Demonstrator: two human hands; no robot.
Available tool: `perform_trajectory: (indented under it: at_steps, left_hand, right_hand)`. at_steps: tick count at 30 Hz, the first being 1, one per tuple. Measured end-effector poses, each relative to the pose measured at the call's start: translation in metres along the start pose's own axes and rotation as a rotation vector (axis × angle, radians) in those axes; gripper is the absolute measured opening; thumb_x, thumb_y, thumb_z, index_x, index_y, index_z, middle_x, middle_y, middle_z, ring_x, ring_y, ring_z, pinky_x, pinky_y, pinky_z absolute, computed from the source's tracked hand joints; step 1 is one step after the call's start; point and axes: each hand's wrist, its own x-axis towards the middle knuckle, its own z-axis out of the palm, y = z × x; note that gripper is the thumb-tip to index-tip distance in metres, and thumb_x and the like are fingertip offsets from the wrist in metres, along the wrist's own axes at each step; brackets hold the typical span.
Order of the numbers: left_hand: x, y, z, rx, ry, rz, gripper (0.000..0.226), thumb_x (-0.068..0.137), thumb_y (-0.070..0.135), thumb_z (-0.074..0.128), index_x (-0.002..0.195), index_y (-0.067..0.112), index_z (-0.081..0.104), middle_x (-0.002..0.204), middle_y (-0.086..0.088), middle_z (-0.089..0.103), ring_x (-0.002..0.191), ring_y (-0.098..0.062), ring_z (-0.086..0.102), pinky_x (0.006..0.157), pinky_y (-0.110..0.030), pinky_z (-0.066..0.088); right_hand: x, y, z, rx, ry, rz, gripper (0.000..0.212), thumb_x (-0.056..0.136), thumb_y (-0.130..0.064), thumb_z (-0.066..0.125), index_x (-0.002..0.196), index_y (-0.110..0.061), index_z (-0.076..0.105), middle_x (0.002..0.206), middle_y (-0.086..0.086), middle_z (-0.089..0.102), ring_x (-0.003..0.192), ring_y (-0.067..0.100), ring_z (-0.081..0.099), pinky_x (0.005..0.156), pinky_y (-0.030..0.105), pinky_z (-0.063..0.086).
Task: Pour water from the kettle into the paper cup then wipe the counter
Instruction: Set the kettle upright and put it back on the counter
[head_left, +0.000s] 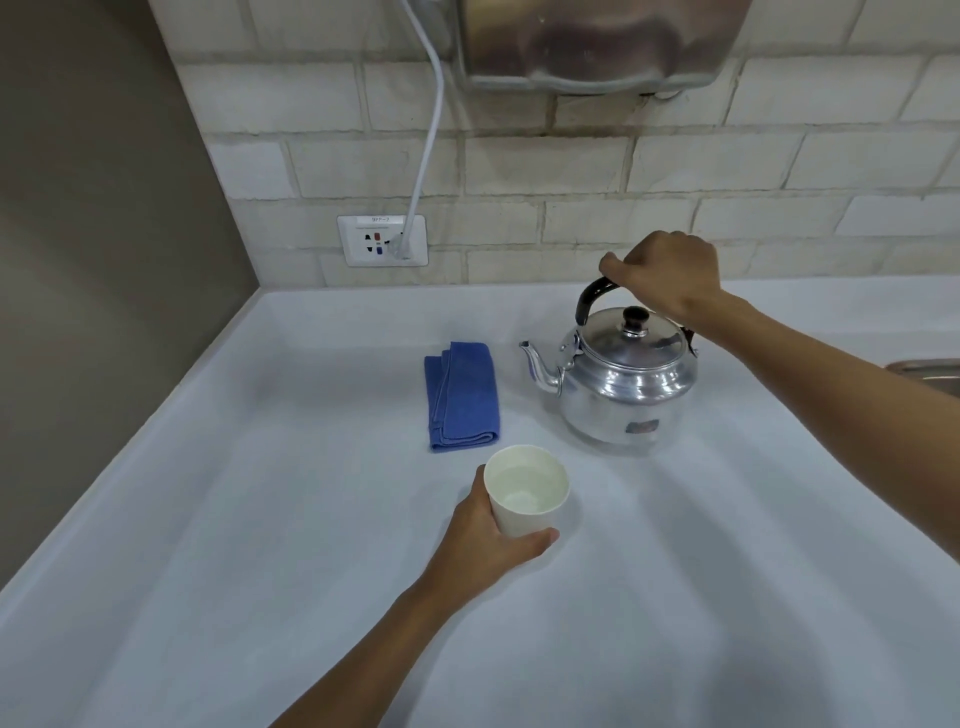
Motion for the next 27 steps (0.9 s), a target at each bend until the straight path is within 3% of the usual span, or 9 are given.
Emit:
perform_trajectory:
  at_steps: [9,24,27]
  left_hand:
    - [0.000,0.001,0.000,-0.032,-0.007,0.000,0.069,0.055,0.050,0.081,0.113,0.047,0.042,0.110,0.023,0.058,0.104,0.006,0.053,0.079,-0.004,0.041]
    - [0.000,0.002,0.000,-0.024,0.000,0.001,0.070,0.056,0.047,0.082,0.113,0.045,0.042,0.112,0.023,0.057,0.105,0.008,0.051,0.081,-0.003,0.040]
    - [0.001,0.003,-0.001,-0.024,0.001,0.002,0.069,0.055,0.047,0.082,0.112,0.048,0.042,0.112,0.024,0.056,0.104,0.009,0.051,0.080,-0.002,0.040]
  right_hand:
    - [0.037,0.005,0.046,0.013,-0.037,0.046,0.048,0.079,-0.038,0.047,0.043,-0.012,0.029,0.040,0.003,0.027,0.045,0.024,0.029,0.048,0.028,0.024]
    - [0.052,0.014,0.061,0.028,-0.052,0.097,0.051,0.083,-0.040,0.044,0.043,-0.012,0.029,0.042,0.003,0.030,0.051,0.025,0.036,0.049,0.027,0.024]
    - [0.043,0.012,0.056,-0.028,-0.057,0.049,0.059,0.092,-0.049,0.031,0.050,-0.009,0.040,0.049,0.008,0.044,0.058,0.030,0.048,0.055,0.030,0.032]
